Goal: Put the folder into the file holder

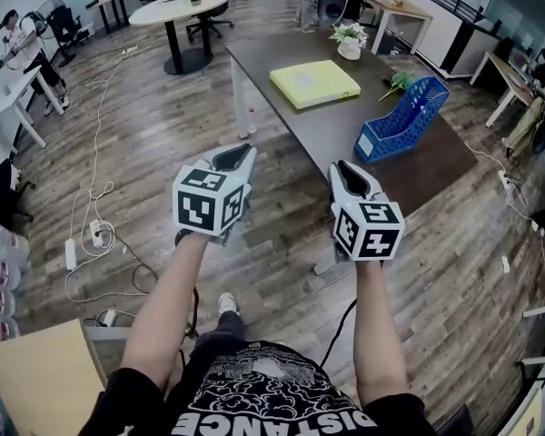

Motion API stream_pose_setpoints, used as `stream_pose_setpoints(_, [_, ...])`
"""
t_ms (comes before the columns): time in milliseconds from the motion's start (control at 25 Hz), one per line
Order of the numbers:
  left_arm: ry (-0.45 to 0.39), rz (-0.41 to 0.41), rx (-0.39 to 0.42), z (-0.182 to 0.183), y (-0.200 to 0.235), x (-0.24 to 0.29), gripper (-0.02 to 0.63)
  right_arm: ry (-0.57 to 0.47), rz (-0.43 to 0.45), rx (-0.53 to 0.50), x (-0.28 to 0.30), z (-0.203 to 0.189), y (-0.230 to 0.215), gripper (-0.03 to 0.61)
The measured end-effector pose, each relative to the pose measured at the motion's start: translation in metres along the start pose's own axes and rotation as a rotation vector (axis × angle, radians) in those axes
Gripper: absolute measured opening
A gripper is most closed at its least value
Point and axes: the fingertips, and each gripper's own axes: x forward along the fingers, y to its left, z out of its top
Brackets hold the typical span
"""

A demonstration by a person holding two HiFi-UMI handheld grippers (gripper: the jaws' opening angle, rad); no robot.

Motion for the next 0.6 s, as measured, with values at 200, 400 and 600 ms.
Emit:
stream_pose_setpoints(200, [0.01, -0.041, -0.005, 0.004, 0.033, 0.019, 0.042, 0.006, -0.036, 0.021, 0.033, 0.005, 0.003, 0.076])
stream_pose_setpoints(400, [0.024, -0.085, -0.002, 0.009, 0.065, 0.034, 0.109, 0.015, -0.091, 0.056, 0.06, 0.01, 0.006, 0.148])
stream_pose_setpoints(600, [0.034, -0.115, -0.01, 0.014, 0.098, 0.048, 0.154, 0.031, -0.086, 0.065, 0.087, 0.014, 0.02, 0.244])
